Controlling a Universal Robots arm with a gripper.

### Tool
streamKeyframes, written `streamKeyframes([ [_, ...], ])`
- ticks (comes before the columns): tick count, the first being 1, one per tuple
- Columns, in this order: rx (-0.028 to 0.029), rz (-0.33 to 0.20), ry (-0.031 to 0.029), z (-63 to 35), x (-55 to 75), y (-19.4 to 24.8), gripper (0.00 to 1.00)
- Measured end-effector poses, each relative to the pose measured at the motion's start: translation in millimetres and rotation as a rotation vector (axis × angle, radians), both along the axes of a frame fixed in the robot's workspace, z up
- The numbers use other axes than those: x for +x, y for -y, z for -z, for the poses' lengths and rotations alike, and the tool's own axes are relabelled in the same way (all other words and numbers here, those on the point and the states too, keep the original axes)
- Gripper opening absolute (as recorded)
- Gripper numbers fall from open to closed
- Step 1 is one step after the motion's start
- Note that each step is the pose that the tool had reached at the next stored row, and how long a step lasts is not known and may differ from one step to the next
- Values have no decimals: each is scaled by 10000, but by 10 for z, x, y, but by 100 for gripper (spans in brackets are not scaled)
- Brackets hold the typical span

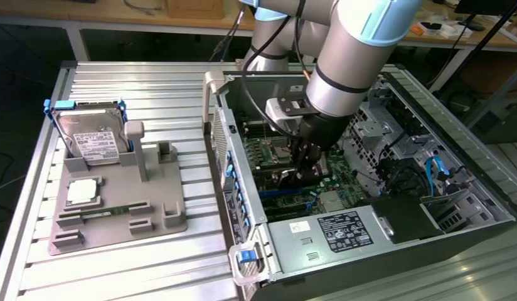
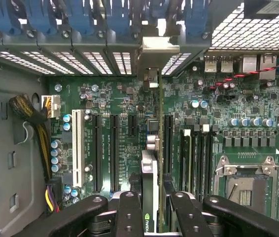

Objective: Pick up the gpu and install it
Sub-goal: 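Insert the gpu into the slot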

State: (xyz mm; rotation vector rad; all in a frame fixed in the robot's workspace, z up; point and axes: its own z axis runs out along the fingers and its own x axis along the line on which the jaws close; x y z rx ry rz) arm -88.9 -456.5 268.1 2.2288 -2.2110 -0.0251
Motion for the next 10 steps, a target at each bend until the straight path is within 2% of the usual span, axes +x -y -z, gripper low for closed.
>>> streamKeyframes([
  [10,1,0,3,21,-35,0,27],
])
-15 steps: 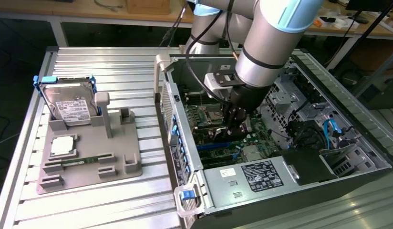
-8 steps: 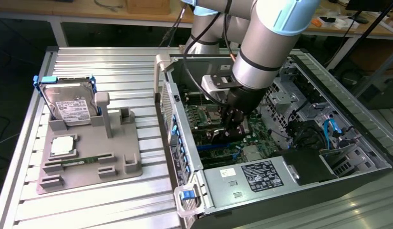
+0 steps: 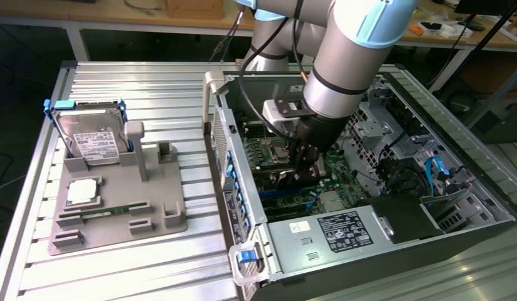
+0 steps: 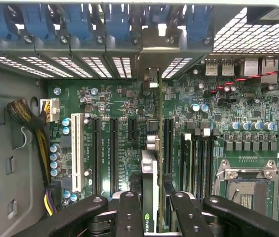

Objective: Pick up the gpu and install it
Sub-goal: 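Insert the gpu into the slot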

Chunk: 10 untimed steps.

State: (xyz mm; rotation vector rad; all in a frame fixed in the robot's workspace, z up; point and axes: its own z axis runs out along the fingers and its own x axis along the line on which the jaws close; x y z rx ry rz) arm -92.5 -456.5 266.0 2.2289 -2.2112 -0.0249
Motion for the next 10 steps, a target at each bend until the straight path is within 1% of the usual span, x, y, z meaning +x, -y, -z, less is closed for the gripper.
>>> streamKeyframes([
  [10,-2,-2,-1,29,-3,4,27],
])
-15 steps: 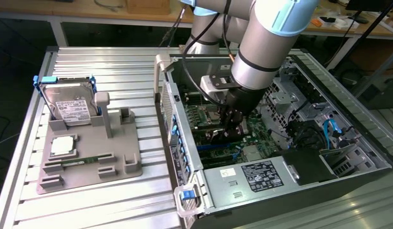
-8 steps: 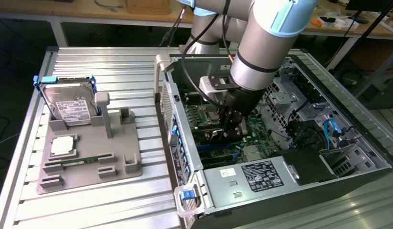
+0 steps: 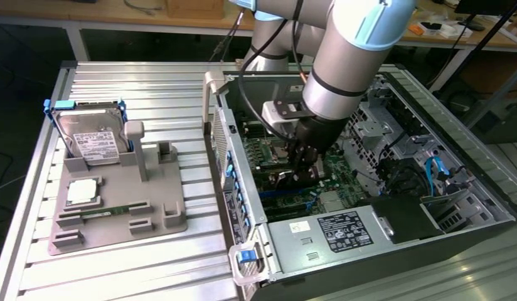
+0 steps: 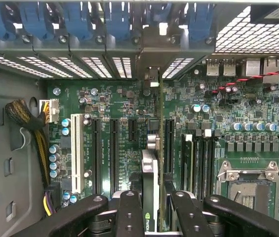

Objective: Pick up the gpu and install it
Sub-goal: 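Insert the gpu into the slot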

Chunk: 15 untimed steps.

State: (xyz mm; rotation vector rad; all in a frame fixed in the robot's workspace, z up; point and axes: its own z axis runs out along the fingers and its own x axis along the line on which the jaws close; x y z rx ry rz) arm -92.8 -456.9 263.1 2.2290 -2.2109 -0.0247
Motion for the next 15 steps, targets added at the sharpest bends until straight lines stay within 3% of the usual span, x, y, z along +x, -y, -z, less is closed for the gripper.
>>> streamKeyframes([
  [15,2,2,2,12,24,-1,27],
])
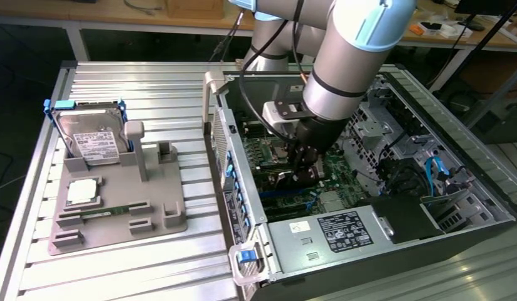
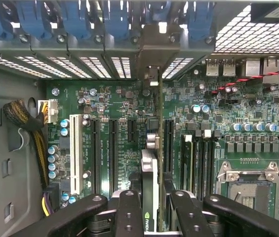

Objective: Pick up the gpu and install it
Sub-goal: 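Insert the gpu into the slot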

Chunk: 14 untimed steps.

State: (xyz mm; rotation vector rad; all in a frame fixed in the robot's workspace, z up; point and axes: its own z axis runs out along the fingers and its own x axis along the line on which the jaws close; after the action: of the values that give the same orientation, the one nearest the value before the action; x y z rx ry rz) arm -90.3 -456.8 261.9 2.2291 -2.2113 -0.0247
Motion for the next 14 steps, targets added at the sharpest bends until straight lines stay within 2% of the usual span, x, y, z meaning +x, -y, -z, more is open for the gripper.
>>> streamKeyframes([
  [5,-1,-2,3,-1,65,1,27],
  [14,-3,-1,2,1,61,0,27],
])
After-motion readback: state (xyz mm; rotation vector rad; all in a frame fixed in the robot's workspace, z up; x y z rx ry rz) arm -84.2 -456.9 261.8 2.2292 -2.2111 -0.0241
